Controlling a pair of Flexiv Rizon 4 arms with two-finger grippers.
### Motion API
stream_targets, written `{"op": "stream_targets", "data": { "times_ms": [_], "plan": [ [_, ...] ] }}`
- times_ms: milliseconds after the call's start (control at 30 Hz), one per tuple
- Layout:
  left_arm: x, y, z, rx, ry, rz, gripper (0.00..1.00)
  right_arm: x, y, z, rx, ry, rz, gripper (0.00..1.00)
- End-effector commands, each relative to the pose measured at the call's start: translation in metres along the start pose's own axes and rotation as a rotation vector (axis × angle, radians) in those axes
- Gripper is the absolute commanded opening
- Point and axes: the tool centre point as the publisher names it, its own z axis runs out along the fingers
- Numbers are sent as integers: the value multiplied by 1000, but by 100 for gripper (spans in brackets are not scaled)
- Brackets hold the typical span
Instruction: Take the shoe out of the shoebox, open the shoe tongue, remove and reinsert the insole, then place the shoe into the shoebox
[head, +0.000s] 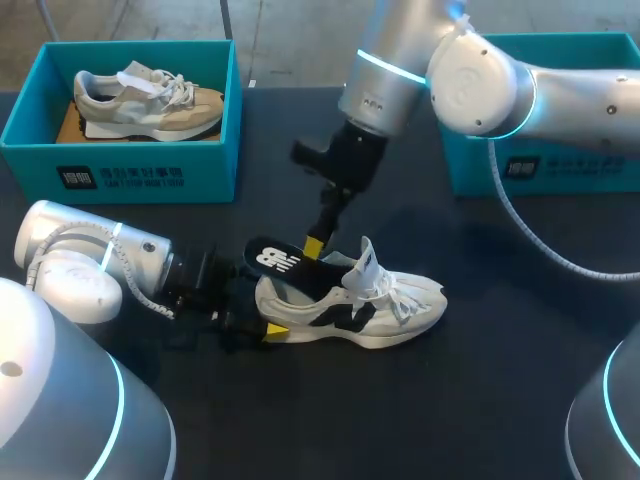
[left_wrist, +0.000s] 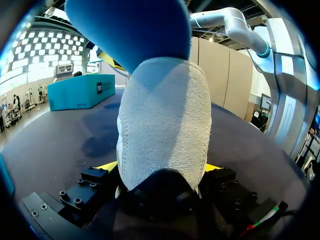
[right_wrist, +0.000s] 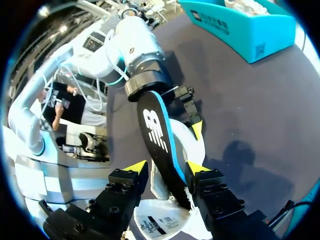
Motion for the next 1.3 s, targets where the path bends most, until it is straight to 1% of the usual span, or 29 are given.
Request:
{"op": "stream_targets", "data": {
  "times_ms": [33,167,300,367,733,933,1167,1233,1300],
  "plan": [
    [-1,3,3,-3,0,0,0,-5,2,8,-17,49,5,48],
    [-1,3,3,-3,0,0,0,-4,6,9,-51,85,11,48],
    [-1,3,3,-3,0,0,0,-2,10,11,-66,81,15,48],
    [-1,3,3,-3,0,0,0,-2,11,12,-77,96,22,48],
    [-1,3,3,-3,0,0,0,4,12,21,-103,144,29,48],
    [-1,3,3,-3,0,0,0,8,12,28,-98,160,27,46],
    [-1,3,3,-3,0,0,0,10,12,30,-105,168,30,45],
    [-1,3,3,-3,0,0,0,10,13,31,-109,170,31,44],
    [-1,3,3,-3,0,0,0,9,14,32,-112,173,35,40]
  ]
}}
